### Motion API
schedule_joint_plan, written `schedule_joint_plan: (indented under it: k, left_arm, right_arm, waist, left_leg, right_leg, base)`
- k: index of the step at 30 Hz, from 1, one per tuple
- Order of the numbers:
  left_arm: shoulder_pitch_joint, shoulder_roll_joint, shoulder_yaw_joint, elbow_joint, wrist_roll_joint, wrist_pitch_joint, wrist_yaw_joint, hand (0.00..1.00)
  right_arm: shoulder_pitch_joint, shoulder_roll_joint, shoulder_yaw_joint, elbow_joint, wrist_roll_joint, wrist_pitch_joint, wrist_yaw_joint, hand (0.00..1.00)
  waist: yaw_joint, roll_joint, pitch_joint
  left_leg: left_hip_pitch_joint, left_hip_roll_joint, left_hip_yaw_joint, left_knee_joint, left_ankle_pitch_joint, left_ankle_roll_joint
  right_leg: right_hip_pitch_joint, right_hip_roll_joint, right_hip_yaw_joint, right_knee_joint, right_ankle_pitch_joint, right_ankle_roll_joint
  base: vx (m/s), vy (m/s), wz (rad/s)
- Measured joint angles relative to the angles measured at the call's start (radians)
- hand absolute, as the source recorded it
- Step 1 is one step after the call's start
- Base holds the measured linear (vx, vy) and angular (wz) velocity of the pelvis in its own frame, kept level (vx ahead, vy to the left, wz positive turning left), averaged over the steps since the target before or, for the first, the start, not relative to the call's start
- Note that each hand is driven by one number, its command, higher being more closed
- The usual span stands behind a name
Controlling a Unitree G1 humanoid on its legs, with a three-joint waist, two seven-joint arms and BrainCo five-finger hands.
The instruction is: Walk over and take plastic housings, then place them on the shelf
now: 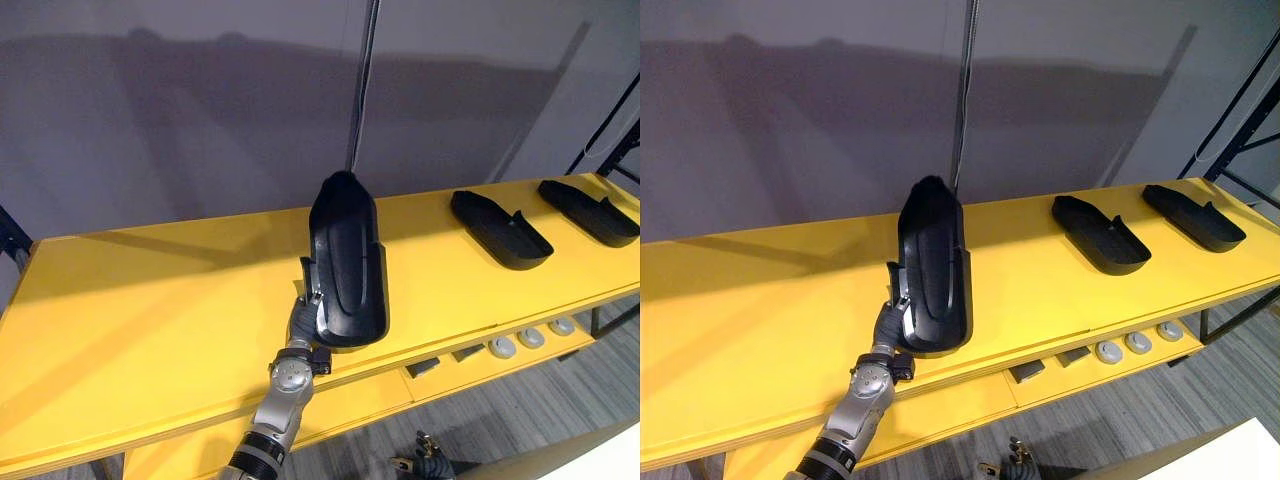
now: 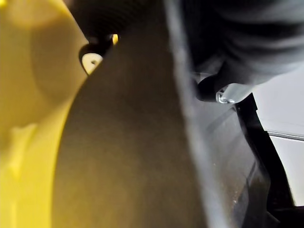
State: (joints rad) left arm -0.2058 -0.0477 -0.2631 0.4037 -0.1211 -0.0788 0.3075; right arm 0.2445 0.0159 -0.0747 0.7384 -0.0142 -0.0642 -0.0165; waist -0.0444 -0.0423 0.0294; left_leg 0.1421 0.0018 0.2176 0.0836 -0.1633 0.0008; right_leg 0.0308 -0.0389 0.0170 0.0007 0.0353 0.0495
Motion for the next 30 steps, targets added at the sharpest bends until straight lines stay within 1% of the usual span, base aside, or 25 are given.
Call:
schedule_joint_plan:
  k: [3,5,6,7,9,13,16,19,20,21,26,30]
  left_arm:
    - [-0.058,-0.001,0.029,0.069,-0.012,0.004,0.013,1.00]
    - [-0.087,0.000,0.048,0.103,-0.021,0.006,0.017,1.00]
    - [-0.093,0.000,0.051,0.110,-0.024,0.006,0.018,1.00]
    - [-0.106,0.000,0.056,0.123,-0.024,0.007,0.018,0.00]
    - [-0.126,0.000,0.061,0.139,-0.027,0.013,0.018,0.00]
    - [-0.165,-0.007,0.081,0.171,-0.055,0.023,0.024,0.00]
    - [-0.198,-0.009,0.082,0.185,-0.065,0.028,0.042,0.00]
    - [-0.218,-0.009,0.086,0.185,-0.081,0.028,0.056,0.00]
    - [-0.222,-0.010,0.093,0.185,-0.086,0.028,0.058,0.00]
    - [-0.228,-0.013,0.119,0.185,-0.092,0.028,0.062,0.00]
    - [-0.238,-0.016,0.130,0.184,-0.096,0.025,0.093,0.00]
    - [-0.238,-0.028,0.142,0.172,-0.130,0.024,0.125,0.00]
  right_arm:
    - [-0.013,-0.008,0.013,0.012,-0.009,0.000,0.000,0.00]
    - [-0.020,-0.012,0.022,0.021,-0.010,0.001,0.000,0.00]
    - [-0.020,-0.013,0.027,0.021,-0.010,0.001,0.000,0.00]
    - [-0.024,-0.019,0.039,0.021,-0.010,0.001,0.000,0.00]
    - [-0.031,-0.021,0.042,0.021,-0.010,0.001,0.000,0.00]
    - [-0.042,-0.030,0.047,0.021,-0.010,0.001,0.000,0.00]
    - [-0.044,-0.038,0.047,0.023,-0.010,0.001,0.000,0.00]
    - [-0.046,-0.043,0.047,0.024,-0.010,0.001,0.000,0.00]
    - [-0.047,-0.042,0.047,0.024,-0.010,0.001,0.000,0.00]
    - [-0.052,-0.042,0.047,0.024,-0.010,0.001,0.000,0.00]
    - [-0.053,-0.042,0.046,0.024,-0.009,0.001,0.000,0.00]
    - [-0.053,-0.042,0.046,0.023,-0.009,0.001,0.000,0.00]
  waist:
    - [-0.004,-0.001,0.000]
    - [-0.017,-0.003,0.001]
    - [-0.019,-0.003,0.001]
    - [-0.025,-0.010,0.005]
    - [-0.033,-0.010,0.005]
    - [-0.058,-0.012,0.007]
    - [-0.062,-0.011,0.007]
    - [-0.066,-0.016,0.012]
    - [-0.070,-0.016,0.013]
    - [-0.082,-0.016,0.014]
    - [-0.084,-0.019,0.019]
    - [-0.084,-0.020,0.020]
  left_leg:
    - [0.001,-0.001,0.002,-0.033,0.024,0.003]
    - [0.001,-0.001,0.003,-0.063,0.049,-0.001]
    - [0.001,0.000,0.005,-0.070,0.052,-0.002]
    - [0.001,0.001,0.008,-0.083,0.058,-0.012]
    - [0.000,0.004,0.019,-0.097,0.068,-0.017]
    - [0.003,0.011,0.028,-0.110,0.074,-0.022]
    - [0.013,0.013,0.033,-0.118,0.077,-0.020]
    - [0.018,0.014,0.036,-0.123,0.080,-0.016]
    - [0.018,0.014,0.036,-0.123,0.080,-0.016]
    - [0.019,0.013,0.037,-0.125,0.080,-0.016]
    - [0.021,0.013,0.036,-0.127,0.080,-0.016]
    - [0.021,0.013,0.036,-0.122,0.080,-0.017]
  right_leg:
    - [0.001,0.003,0.001,-0.036,0.030,-0.006]
    - [-0.004,0.007,0.001,-0.065,0.052,-0.016]
    - [-0.005,0.009,0.002,-0.072,0.057,-0.015]
    - [-0.003,0.011,0.004,-0.089,0.066,-0.016]
    - [-0.009,0.016,0.007,-0.091,0.068,-0.015]
    - [-0.012,0.025,0.018,-0.092,0.073,-0.019]
    - [-0.013,0.030,0.022,-0.091,0.080,-0.027]
    - [-0.012,0.032,0.022,-0.087,0.080,-0.027]
    - [-0.012,0.032,0.021,-0.087,0.080,-0.027]
    - [-0.012,0.032,0.021,-0.087,0.080,-0.027]
    - [-0.011,0.032,0.019,-0.087,0.080,-0.026]
    - [-0.010,0.031,0.020,-0.087,0.080,-0.026]
  base:
    - [-0.14,-0.045,-0.02]
    - [-0.15,-0.077,-0.02]
    - [-0.16,-0.098,-0.05]
    - [-0.12,-0.098,-0.12]
    - [-0.09,-0.089,-0.13]
    - [-0.03,-0.055,-0.07]
    - [0.03,-0.024,-0.06]
    - [0.05,-0.021,-0.04]
    - [0.00,0.000,0.00]
    - [0.00,0.000,0.00]
    - [-0.01,-0.006,0.00]
    - [-0.05,-0.038,0.00]
